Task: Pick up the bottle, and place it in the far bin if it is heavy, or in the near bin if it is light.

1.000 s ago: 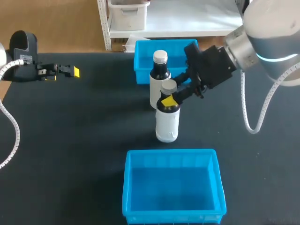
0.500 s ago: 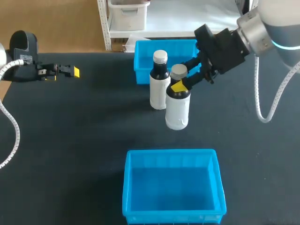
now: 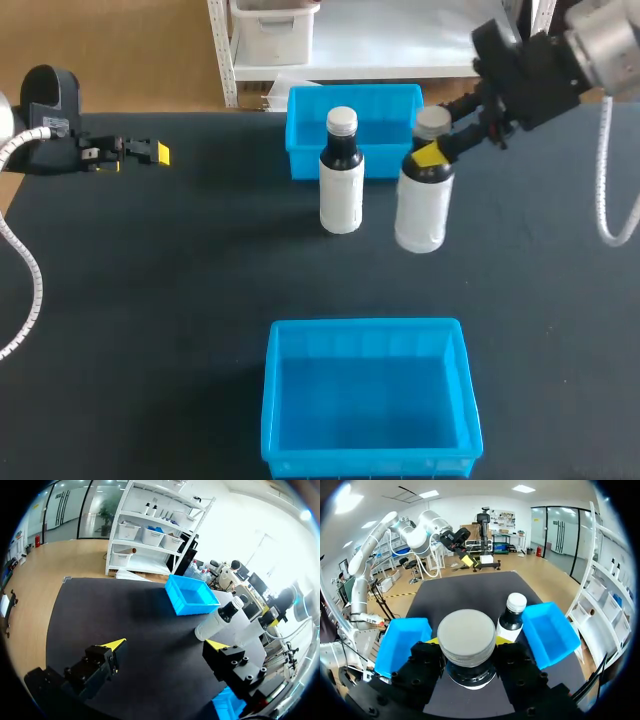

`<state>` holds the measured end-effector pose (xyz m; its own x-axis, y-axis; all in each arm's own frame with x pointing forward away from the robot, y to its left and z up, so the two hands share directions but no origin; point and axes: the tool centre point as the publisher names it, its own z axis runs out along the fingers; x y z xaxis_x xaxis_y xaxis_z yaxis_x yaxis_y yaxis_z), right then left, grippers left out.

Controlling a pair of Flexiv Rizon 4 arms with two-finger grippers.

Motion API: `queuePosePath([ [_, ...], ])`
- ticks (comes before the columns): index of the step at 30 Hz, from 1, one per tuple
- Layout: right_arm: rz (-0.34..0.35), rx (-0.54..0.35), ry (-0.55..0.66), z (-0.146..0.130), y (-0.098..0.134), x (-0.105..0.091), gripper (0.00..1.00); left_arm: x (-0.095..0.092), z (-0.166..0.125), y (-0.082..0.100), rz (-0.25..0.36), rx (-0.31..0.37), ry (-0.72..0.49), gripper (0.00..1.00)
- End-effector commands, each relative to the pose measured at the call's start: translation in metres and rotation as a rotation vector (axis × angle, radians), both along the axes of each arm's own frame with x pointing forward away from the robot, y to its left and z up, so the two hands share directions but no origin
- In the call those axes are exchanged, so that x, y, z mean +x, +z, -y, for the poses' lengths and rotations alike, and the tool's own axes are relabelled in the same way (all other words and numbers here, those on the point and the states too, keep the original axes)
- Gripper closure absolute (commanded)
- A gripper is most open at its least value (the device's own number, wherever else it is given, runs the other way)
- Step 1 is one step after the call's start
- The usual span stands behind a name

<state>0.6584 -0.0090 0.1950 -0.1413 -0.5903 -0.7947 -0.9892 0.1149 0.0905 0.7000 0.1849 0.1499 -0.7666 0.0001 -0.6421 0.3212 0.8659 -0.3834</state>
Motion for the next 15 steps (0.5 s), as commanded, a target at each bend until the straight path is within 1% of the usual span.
queuePosePath([
  [1,0.009,-0.004,-0.034,0.018,0.007,-0.012,1.00,0.000,0.000,0.000,0.000,0.000,0.000,0.00],
  [8,0.010,-0.010,-0.072,0.036,0.012,-0.019,1.00,0.000,0.000,0.000,0.000,0.000,0.000,0.00],
  [15,0.011,-0.010,-0.095,0.045,0.015,-0.024,1.00,0.000,0.000,0.000,0.000,0.000,0.000,0.00],
])
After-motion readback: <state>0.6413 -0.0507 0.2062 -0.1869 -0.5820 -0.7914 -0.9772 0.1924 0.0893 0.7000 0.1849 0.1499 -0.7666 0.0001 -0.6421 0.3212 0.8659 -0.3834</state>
